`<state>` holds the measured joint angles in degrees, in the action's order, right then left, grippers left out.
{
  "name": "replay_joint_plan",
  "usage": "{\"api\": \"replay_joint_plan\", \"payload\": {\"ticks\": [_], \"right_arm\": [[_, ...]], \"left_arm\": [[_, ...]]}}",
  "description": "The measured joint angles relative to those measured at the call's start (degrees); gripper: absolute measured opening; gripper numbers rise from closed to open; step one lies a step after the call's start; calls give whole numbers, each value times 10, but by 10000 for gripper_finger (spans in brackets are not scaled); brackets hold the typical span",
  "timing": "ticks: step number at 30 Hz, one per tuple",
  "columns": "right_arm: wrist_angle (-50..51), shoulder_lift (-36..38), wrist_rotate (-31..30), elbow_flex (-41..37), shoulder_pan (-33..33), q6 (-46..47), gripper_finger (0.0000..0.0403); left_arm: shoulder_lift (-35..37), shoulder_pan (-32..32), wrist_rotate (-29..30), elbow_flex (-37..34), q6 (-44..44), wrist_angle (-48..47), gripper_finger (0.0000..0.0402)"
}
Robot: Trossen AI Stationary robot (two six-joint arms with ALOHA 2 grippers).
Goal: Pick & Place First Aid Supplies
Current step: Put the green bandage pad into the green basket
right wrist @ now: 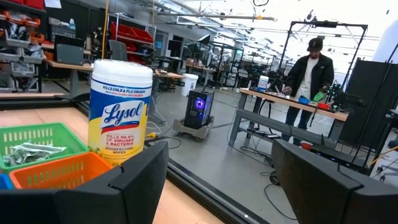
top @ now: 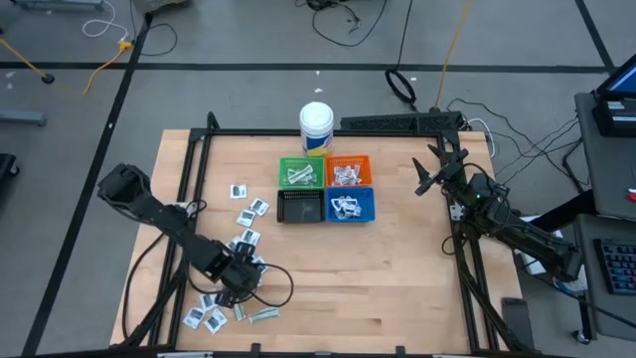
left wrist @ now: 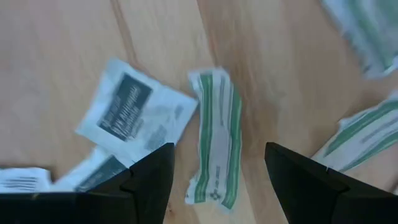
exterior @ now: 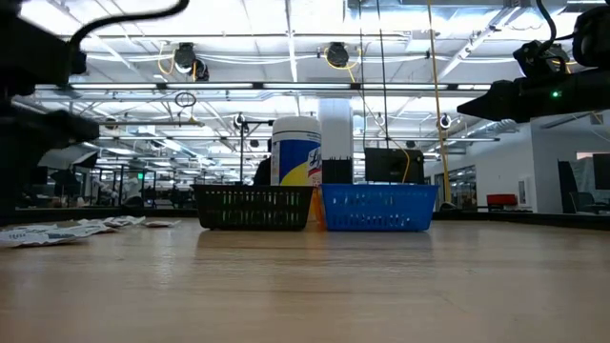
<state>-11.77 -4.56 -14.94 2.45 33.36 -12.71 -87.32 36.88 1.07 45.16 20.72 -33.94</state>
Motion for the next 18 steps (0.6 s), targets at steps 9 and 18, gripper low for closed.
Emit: {"api": "replay_joint_plan", "payload": {"ticks": [9,18], "right_arm": [[0,0,0,0,0,0,279],[0,0,0,0,0,0,279]], "left_arm": [[-13,1,-10,-31,-10,35,252],[-14,0,-10,-34,-12,36,133]]}}
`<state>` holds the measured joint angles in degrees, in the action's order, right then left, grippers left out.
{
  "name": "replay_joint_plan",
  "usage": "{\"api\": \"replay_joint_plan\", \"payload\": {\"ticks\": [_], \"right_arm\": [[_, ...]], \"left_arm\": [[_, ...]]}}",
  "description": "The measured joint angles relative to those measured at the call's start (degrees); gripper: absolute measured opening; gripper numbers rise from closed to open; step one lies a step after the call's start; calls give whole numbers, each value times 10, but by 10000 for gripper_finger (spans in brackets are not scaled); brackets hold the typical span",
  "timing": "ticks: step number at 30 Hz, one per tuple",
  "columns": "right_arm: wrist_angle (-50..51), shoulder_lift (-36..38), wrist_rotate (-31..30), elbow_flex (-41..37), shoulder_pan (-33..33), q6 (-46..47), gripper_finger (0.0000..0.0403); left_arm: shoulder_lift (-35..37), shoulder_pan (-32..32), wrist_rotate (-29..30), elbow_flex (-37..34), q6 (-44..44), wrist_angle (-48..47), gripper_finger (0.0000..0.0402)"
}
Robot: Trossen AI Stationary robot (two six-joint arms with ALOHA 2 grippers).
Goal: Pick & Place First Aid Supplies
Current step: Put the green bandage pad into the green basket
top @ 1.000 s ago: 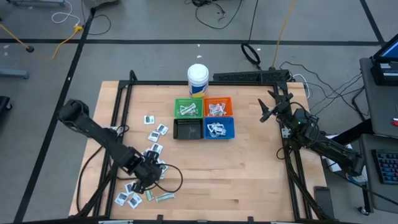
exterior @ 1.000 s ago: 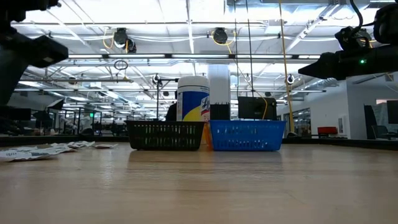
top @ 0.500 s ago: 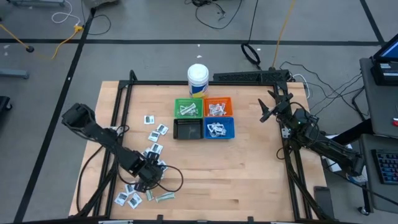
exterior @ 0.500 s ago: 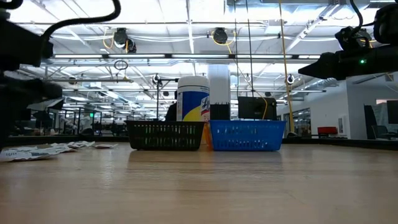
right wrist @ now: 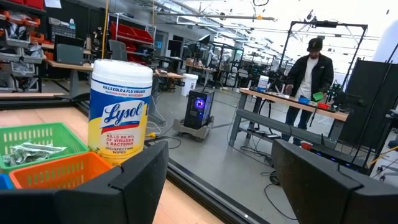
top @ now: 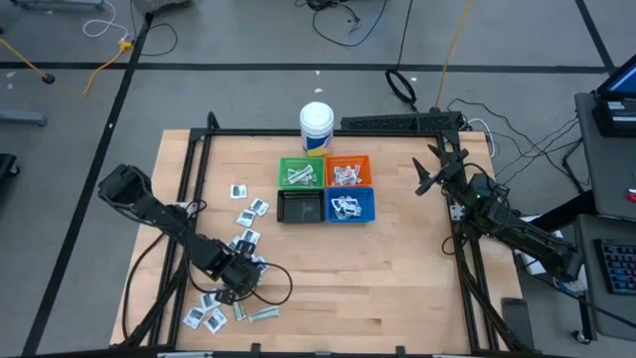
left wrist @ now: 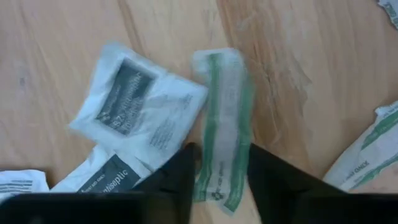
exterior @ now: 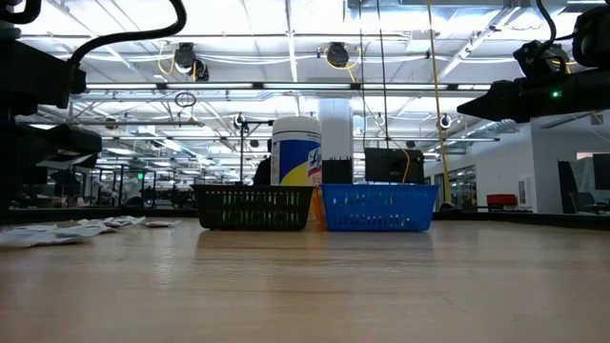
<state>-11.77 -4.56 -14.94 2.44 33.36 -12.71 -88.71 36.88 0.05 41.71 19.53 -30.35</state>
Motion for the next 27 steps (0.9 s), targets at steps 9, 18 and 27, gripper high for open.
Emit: {"api": "replay_joint_plan", "payload": {"ticks": [9,18,27], "right_arm": [[0,0,0,0,0,0,279],[0,0,0,0,0,0,279],[0,0,0,0,0,0,279]], "left_arm": [[11,-3,-4,0,3,-15,10],[97,-9,-7,37,-19,-130,4],[142,-39,-3,95,-55,-229,2]]}}
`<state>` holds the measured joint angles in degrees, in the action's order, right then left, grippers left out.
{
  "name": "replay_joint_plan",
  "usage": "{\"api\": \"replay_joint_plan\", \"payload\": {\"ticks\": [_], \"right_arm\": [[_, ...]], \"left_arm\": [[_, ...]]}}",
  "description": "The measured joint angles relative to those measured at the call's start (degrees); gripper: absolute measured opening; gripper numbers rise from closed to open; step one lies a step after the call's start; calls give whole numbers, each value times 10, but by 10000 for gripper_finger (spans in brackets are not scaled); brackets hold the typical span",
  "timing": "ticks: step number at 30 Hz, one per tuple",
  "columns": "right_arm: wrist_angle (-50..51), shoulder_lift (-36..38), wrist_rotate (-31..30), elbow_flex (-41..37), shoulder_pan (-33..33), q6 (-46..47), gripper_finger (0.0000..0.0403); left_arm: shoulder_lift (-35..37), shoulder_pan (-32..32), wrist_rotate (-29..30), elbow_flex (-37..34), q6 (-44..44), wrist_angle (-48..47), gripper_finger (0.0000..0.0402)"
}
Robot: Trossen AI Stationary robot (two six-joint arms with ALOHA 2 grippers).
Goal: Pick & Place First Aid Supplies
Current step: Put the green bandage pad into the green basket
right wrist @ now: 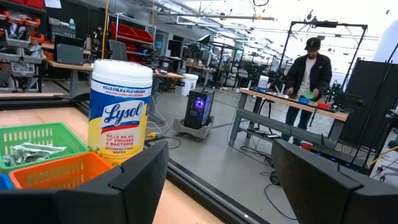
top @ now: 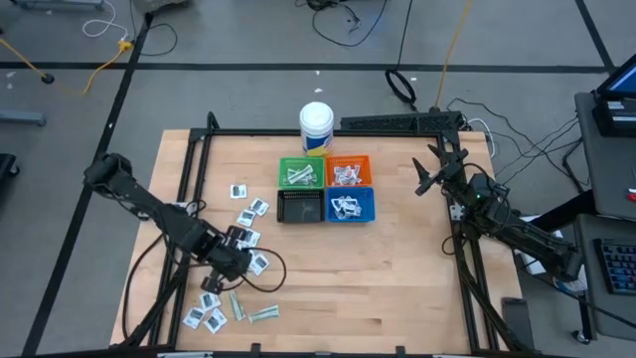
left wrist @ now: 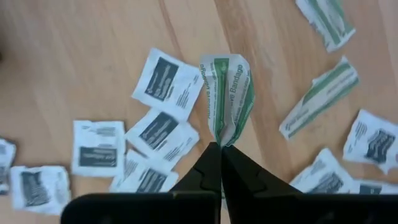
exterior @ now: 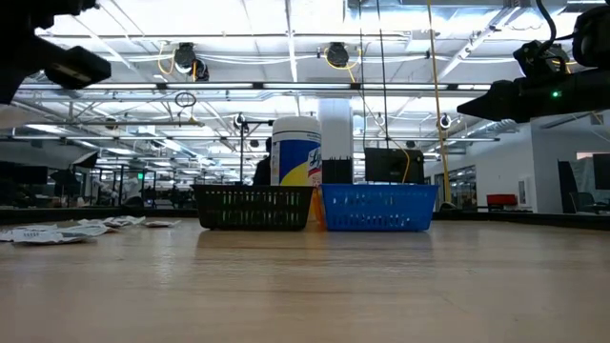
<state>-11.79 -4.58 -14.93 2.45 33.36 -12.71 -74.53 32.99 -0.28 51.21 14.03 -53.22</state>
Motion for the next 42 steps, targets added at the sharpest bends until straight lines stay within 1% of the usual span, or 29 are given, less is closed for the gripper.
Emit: {"api": "replay_joint_plan", "payload": {"ticks": [3,6,11,16,19,23,28,31,34,38,42], "right_arm": [[0,0,0,0,0,0,279],[0,0,0,0,0,0,279],[0,0,0,0,0,0,279],[0,0,0,0,0,0,279],[0,0,0,0,0,0,279],[0,0,0,0,0,0,279],[0,0,0,0,0,0,279],[0,0,0,0,0,0,279],[0,0,0,0,0,0,279],[0,0,0,0,0,0,279],[0,0,0,0,0,0,279]], "left_arm": [[0,-10,1,17,-26,-16,2],[-3,-53,2,36,-63,-17,1],[-5,-164,4,63,-142,-28,1],[-6,-296,4,84,-242,-30,1],[-22,-376,4,103,-286,-33,1],[-48,-474,21,130,-343,-36,0],[-92,-561,24,156,-398,-37,0],[-121,-591,23,170,-425,-37,0],[-152,-606,18,187,-441,-39,0],[-193,-607,18,218,-443,-41,0],[-244,-602,18,267,-437,-38,0]]}}
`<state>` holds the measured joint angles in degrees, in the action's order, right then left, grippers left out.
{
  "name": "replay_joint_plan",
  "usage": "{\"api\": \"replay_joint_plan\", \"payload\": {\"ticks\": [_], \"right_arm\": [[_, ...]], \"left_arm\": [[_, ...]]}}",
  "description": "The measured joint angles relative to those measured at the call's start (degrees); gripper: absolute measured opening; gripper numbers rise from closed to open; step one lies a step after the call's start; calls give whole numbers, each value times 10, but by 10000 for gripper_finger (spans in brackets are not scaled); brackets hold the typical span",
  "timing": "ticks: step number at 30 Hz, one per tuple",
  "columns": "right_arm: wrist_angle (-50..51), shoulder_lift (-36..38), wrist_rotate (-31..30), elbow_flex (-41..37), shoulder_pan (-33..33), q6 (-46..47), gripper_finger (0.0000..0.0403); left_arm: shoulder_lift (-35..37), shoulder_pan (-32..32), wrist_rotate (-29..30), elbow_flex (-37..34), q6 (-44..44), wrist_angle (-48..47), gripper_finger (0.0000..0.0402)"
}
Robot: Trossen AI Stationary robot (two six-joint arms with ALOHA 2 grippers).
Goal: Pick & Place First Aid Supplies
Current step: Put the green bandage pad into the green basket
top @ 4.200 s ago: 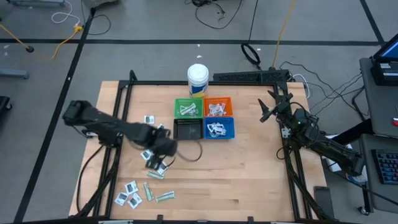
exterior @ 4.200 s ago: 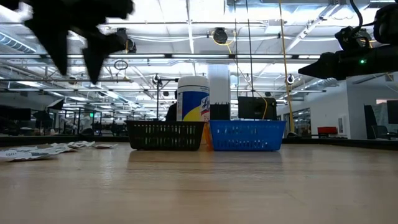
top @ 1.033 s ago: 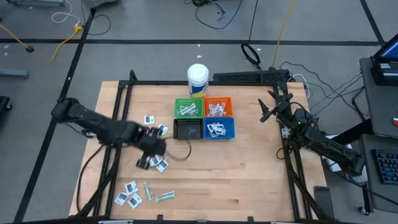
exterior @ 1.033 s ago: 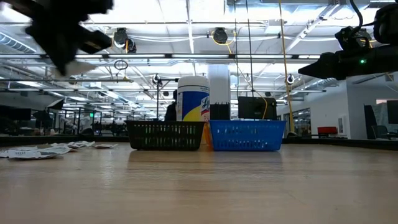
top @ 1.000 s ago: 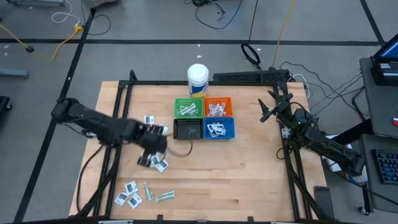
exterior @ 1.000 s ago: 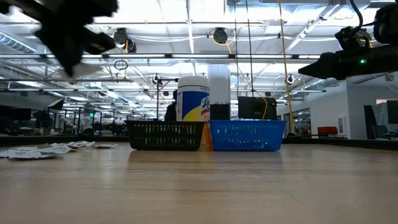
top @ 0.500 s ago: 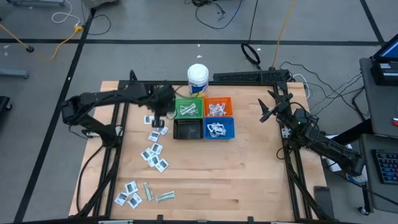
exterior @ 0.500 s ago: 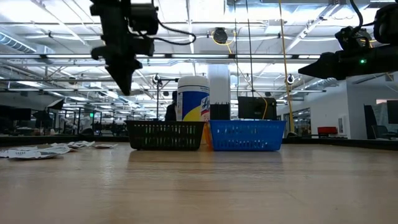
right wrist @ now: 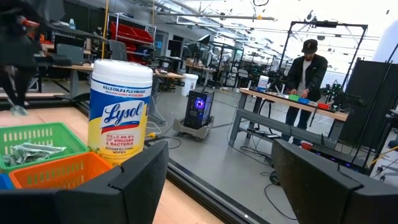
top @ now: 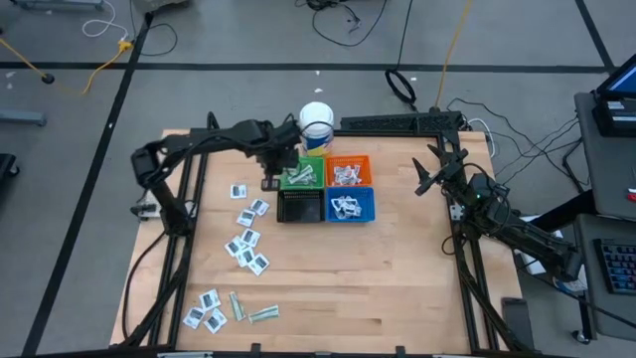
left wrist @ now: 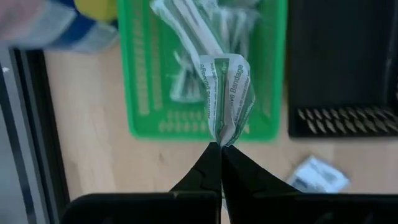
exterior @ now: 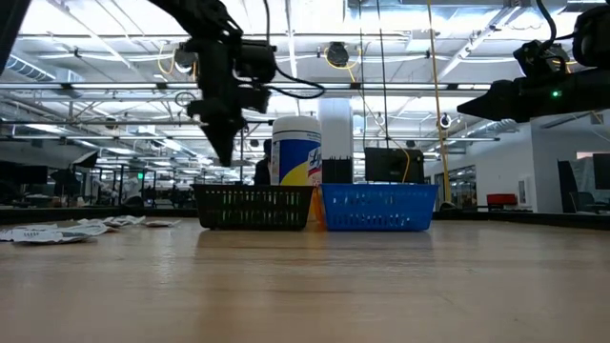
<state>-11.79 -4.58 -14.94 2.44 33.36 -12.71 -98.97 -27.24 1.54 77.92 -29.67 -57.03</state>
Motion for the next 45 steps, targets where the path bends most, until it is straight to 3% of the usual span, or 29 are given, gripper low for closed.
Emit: {"api": "replay_joint_plan", "payload": {"ticks": [6,12,19,25,33,37,45], "right_arm": [[0,0,0,0,0,0,279],[0,0,0,0,0,0,279],[0,0,0,0,0,0,279],[0,0,0,0,0,0,279],[0,0,0,0,0,0,279],[0,0,0,0,0,0,279],[0,0,0,0,0,0,279]], "left_arm": [[-71,9,9,57,17,4,0],[-101,23,14,60,49,21,18],[-103,36,22,60,70,66,114],[-101,42,86,60,110,65,212],[-67,41,90,60,159,62,276],[-44,41,89,60,244,53,286],[-5,42,59,60,502,-6,275]]}}
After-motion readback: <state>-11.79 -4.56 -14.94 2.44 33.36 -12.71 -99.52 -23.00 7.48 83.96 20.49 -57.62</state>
